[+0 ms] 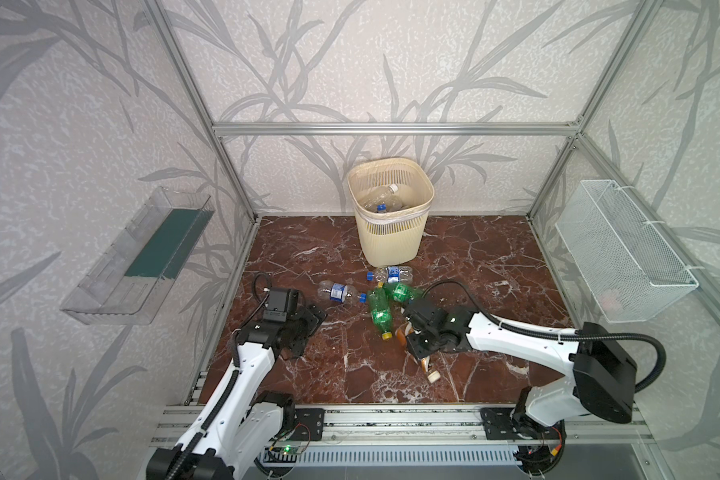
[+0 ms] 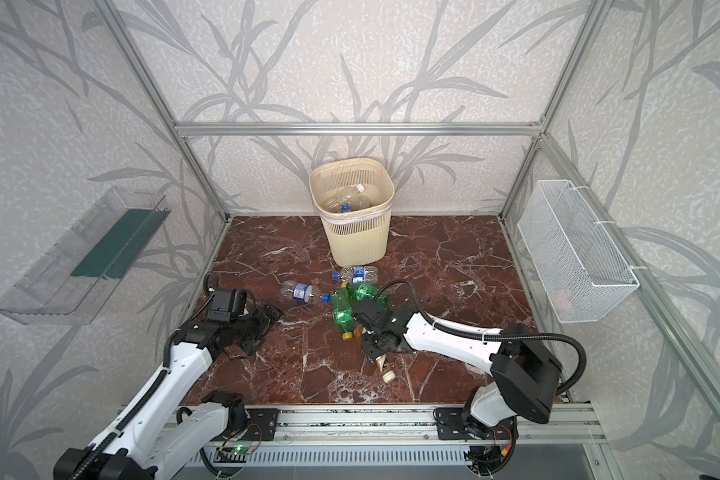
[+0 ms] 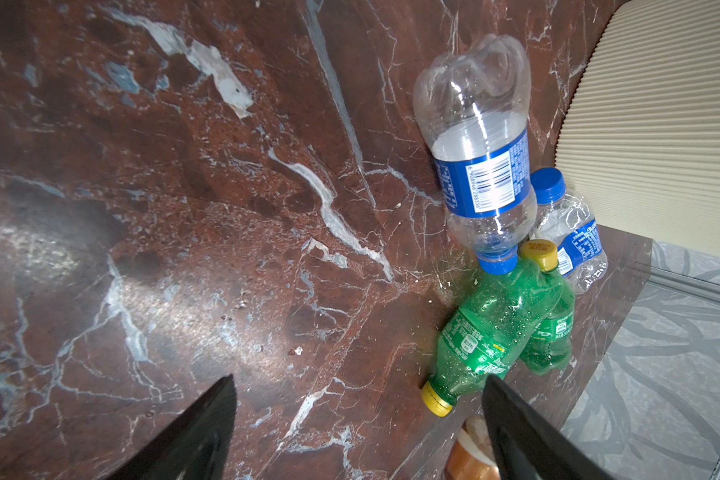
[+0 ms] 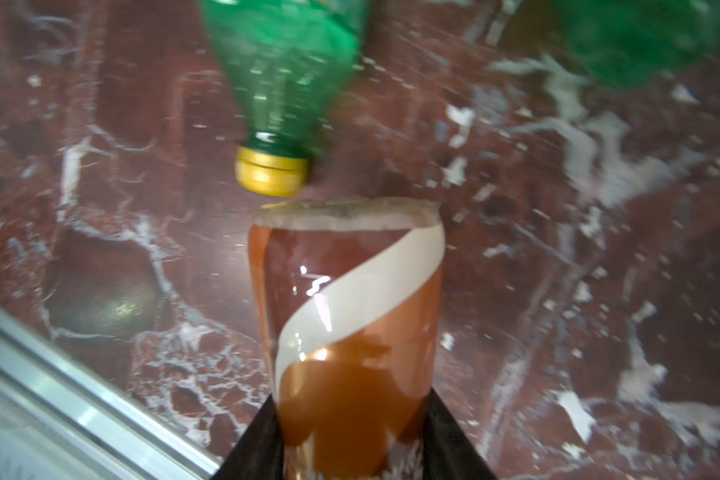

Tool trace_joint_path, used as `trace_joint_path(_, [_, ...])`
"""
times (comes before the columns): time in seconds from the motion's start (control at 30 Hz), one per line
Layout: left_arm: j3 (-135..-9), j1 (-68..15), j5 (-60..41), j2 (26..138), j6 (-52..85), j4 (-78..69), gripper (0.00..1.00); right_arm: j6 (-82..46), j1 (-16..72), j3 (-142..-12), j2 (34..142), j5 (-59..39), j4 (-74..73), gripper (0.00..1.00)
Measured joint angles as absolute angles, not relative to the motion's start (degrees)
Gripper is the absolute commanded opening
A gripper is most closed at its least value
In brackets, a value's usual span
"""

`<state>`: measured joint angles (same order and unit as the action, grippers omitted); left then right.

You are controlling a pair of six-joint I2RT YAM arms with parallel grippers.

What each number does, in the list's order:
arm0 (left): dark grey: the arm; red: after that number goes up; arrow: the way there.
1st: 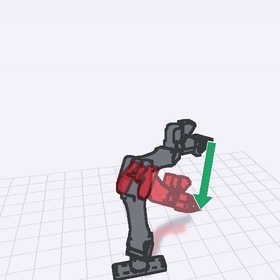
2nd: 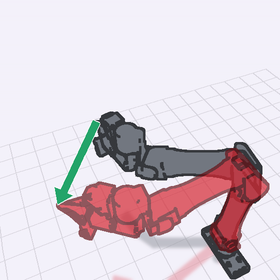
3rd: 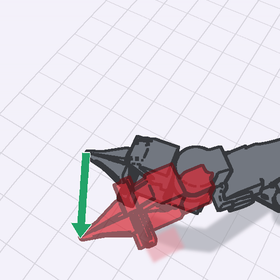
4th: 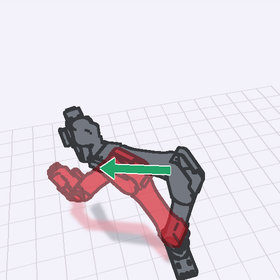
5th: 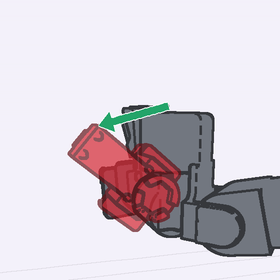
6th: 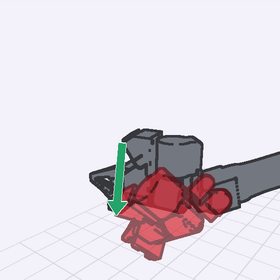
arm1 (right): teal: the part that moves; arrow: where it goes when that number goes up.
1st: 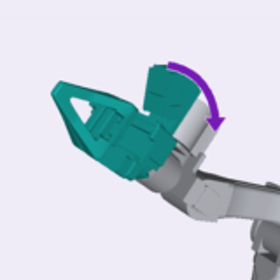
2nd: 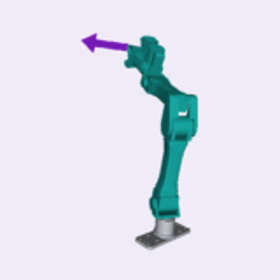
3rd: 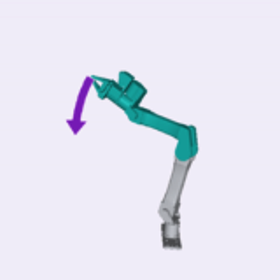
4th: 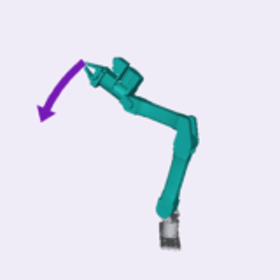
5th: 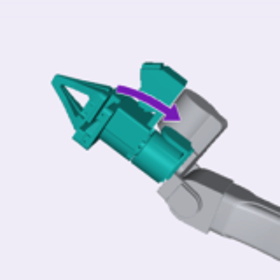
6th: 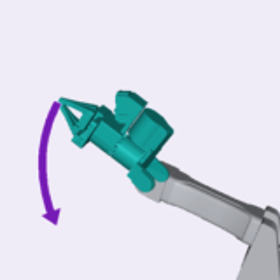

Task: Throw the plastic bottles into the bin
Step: 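Lift the brown bottle over the bin with the right gripper and release it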

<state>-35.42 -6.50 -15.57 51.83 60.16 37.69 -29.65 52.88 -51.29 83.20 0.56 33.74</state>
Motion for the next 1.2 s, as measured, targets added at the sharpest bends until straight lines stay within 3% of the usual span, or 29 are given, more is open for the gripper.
trace_joint_path(0.27, [-35.7,-6.5,-15.8,53.3,60.2,37.3,0.92,-32.2,44.4,-40.7,74.6,0.8,33.7,0.47])
trace_joint_path(0.57, [-37.1,-6.4,-16.1,54.5,60.2,37.3,0.92,-32.7,39.9,-44.0,62.1,-1.1,30.9,0.48])
trace_joint_path(0.67, [-38.3,-6.4,-16.2,54.9,60.2,37.3,0.91,-31.0,36.7,-58.6,65.1,-1.5,31.5,0.52])
trace_joint_path(0.77, [-40.3,-6.4,-16.3,55.3,60.3,37.6,0.9,-28.6,34.3,-84.5,75.2,-1.5,30.9,0.63])
trace_joint_path(0.83, [-42.4,-6.4,-16.4,55.7,60.6,37.9,0.9,-28.0,32.4,-105.7,85.8,-1.9,30.4,0.74])
trace_joint_path(0.93, [-45.5,-6.4,-16.8,56.4,61.1,38.2,0.91,-28.7,29.1,-138.7,103.9,-2.6,37.8,0.83])
trace_joint_path(1.03, [-48.0,-6.3,-16.7,56.6,60.9,38.8,0.92,-28.9,27.7,-164.3,119.1,-1.1,52.2,0.87])
trace_joint_path(1.1, [-48.3,-6.1,-16.6,56.0,60.6,38.9,0.93,-28.4,28.5,-157.6,116.8,1.1,57.7,0.87])
trace_joint_path(1.2, [-47.5,-5.3,-16.6,55.6,60.1,39.1,0.93,-27.6,30.9,-123.2,98.5,3.0,52.0,0.85])
